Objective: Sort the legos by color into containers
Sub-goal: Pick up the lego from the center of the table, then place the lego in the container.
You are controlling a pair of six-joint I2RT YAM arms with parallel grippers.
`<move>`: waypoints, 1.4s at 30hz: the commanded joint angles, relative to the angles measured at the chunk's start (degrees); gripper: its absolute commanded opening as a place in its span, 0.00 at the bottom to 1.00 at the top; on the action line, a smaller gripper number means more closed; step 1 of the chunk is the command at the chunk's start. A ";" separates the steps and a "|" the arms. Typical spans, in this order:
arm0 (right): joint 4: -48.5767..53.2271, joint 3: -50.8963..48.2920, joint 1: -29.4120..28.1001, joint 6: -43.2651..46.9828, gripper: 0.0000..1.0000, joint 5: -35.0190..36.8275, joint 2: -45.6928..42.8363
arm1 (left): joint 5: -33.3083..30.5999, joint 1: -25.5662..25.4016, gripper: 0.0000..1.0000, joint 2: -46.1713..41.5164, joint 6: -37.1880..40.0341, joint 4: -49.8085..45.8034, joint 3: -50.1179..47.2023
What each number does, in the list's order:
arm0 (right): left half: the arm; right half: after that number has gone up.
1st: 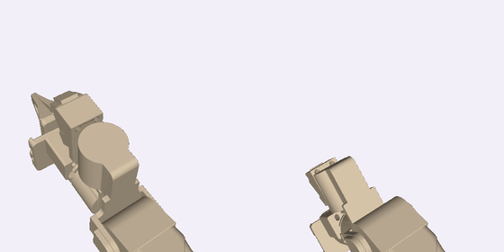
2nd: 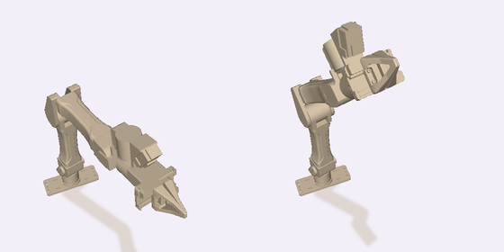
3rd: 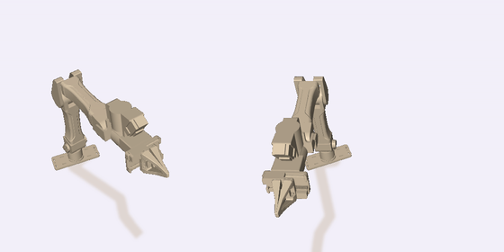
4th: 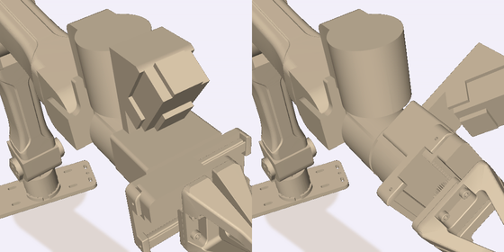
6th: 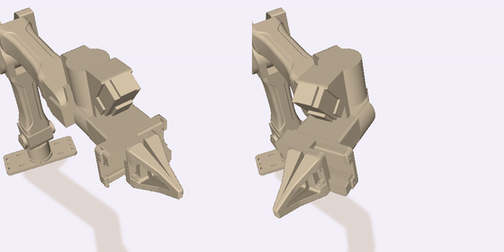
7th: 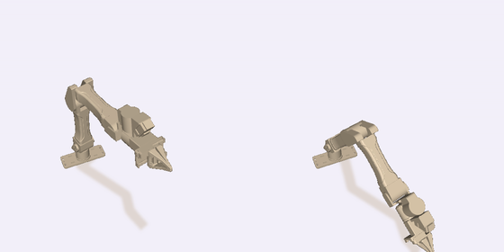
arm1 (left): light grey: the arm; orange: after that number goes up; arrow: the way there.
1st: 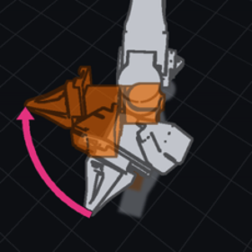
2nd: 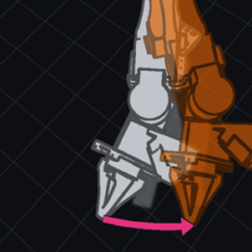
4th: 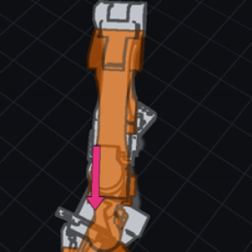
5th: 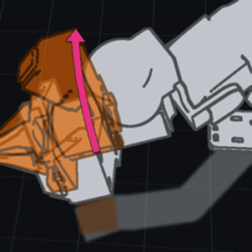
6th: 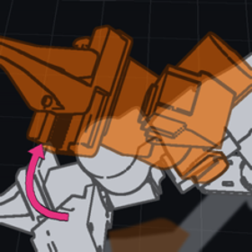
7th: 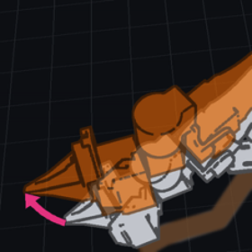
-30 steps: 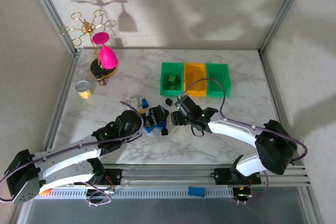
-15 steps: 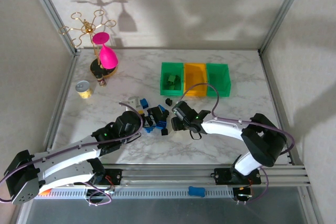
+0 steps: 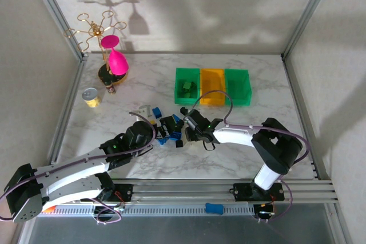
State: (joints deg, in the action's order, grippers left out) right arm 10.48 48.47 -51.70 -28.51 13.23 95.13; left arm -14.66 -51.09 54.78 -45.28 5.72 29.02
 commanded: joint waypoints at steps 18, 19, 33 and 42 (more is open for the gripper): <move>3.40 2.54 -0.31 -1.52 0.33 1.05 -4.31 | -2.02 -0.41 1.00 -0.33 1.03 -0.82 0.06; 3.93 2.75 -0.11 -1.63 0.33 1.21 -5.06 | -2.00 -0.41 1.00 -0.26 1.20 -0.64 0.29; 8.15 10.22 12.90 1.20 0.36 2.87 -9.28 | -0.99 -0.25 1.00 5.86 5.68 2.57 6.80; 4.18 18.71 21.03 4.07 0.35 0.98 0.34 | -0.20 0.09 1.00 10.02 8.12 4.55 11.03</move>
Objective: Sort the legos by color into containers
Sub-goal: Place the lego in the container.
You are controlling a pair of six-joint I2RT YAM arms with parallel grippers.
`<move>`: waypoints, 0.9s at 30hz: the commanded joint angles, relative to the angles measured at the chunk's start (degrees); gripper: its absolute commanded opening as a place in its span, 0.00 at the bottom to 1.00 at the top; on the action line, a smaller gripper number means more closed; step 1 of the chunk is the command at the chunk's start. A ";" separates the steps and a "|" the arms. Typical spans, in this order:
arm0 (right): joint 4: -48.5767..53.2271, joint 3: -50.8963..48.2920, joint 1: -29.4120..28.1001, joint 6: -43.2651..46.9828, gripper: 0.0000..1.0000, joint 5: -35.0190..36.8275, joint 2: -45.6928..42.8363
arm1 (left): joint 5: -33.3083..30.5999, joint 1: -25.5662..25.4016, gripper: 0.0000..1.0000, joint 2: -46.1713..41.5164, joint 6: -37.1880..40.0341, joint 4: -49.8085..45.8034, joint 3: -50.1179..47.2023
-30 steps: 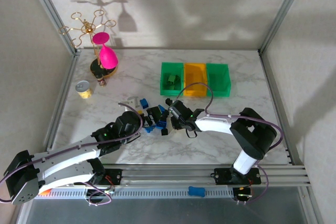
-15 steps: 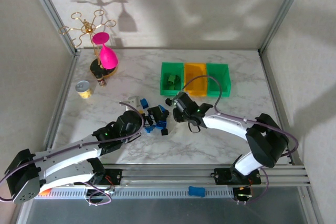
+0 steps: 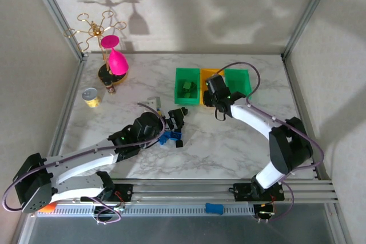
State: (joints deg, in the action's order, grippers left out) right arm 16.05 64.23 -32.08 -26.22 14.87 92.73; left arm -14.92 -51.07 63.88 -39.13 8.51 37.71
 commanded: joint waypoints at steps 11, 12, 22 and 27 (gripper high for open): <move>-2.43 12.55 5.30 3.76 0.35 -1.87 15.80 | 0.50 2.05 1.00 1.59 2.75 2.00 3.15; -2.58 12.88 5.46 3.88 0.35 -1.87 16.65 | 0.55 2.23 1.00 1.37 2.79 1.90 3.08; -2.41 15.04 5.88 4.67 0.42 -1.89 19.95 | 1.02 4.22 1.00 -1.31 2.92 1.24 1.61; -1.20 15.36 5.88 4.86 0.48 -0.89 18.54 | 1.38 4.73 1.00 -1.98 3.01 1.41 1.40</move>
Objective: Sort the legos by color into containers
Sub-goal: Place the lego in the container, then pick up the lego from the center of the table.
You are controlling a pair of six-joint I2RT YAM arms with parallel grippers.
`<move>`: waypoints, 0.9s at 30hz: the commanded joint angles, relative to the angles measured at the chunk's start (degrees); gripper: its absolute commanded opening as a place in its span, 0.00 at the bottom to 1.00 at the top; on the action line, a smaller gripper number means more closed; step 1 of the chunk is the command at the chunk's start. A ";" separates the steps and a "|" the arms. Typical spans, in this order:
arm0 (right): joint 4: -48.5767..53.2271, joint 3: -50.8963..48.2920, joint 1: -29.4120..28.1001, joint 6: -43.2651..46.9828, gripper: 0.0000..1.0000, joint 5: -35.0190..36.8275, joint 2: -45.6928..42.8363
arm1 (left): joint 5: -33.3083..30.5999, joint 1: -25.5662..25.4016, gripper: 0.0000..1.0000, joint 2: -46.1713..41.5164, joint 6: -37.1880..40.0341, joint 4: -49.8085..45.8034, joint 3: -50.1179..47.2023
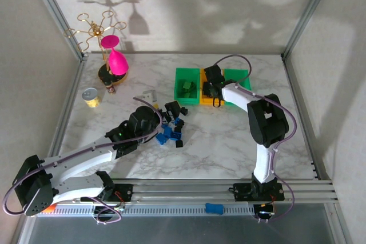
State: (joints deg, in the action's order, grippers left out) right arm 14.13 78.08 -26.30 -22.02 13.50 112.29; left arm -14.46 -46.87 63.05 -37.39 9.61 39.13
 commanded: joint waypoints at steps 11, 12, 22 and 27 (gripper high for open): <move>1.13 -5.04 -2.05 -0.29 0.48 -2.77 -12.87 | 1.50 0.74 1.00 -2.96 0.17 -0.03 -0.72; 0.95 -6.23 -2.51 -0.51 0.48 -2.97 -13.95 | 1.54 0.72 1.00 -3.10 -0.03 -0.16 -0.96; -1.03 -15.09 -10.35 -3.11 0.51 -2.75 -19.74 | -0.46 0.72 1.00 -5.57 -3.44 -1.48 -5.36; -3.55 -16.48 -15.56 -4.25 0.56 -3.29 -17.85 | -2.26 0.73 0.99 -7.46 -5.16 -2.42 -7.52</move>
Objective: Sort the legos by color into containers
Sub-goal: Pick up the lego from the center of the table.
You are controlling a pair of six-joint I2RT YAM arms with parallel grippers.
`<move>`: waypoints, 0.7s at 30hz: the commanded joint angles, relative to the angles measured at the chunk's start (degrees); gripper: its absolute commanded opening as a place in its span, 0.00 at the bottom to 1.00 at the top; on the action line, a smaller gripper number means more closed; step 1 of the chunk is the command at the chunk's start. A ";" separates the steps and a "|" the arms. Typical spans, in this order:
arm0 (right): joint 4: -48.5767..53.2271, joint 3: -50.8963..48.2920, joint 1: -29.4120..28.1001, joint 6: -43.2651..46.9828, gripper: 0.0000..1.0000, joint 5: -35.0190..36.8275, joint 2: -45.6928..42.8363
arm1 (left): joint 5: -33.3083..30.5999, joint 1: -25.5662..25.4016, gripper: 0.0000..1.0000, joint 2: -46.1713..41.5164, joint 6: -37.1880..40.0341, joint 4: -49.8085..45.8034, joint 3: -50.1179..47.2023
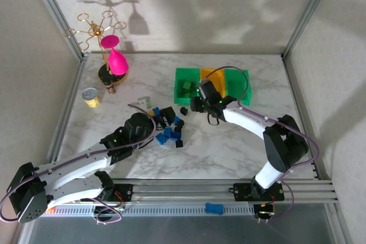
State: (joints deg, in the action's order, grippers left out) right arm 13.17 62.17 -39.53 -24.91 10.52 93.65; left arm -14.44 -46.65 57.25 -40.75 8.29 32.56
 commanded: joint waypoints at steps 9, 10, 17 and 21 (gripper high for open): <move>-3.52 4.27 -6.65 -2.05 0.57 -0.27 10.11 | -4.45 0.60 1.00 -4.44 -3.62 -2.67 -2.97; -3.29 5.12 -6.68 -2.28 0.57 -0.06 11.23 | -4.61 0.64 1.00 -4.79 -3.73 -2.76 -3.18; -1.41 10.18 -6.64 -3.50 0.57 2.67 17.40 | -5.74 0.61 1.00 -6.31 -4.21 -3.54 -4.17; -1.21 11.61 -6.58 -3.70 0.55 3.79 19.27 | -6.12 0.69 1.00 -6.96 -3.95 -4.30 -4.25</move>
State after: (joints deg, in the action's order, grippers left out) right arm 10.55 71.70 -46.00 -27.70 12.05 111.31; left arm -18.57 -46.61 51.42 -44.23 5.54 28.99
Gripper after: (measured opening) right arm 0.556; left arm 0.996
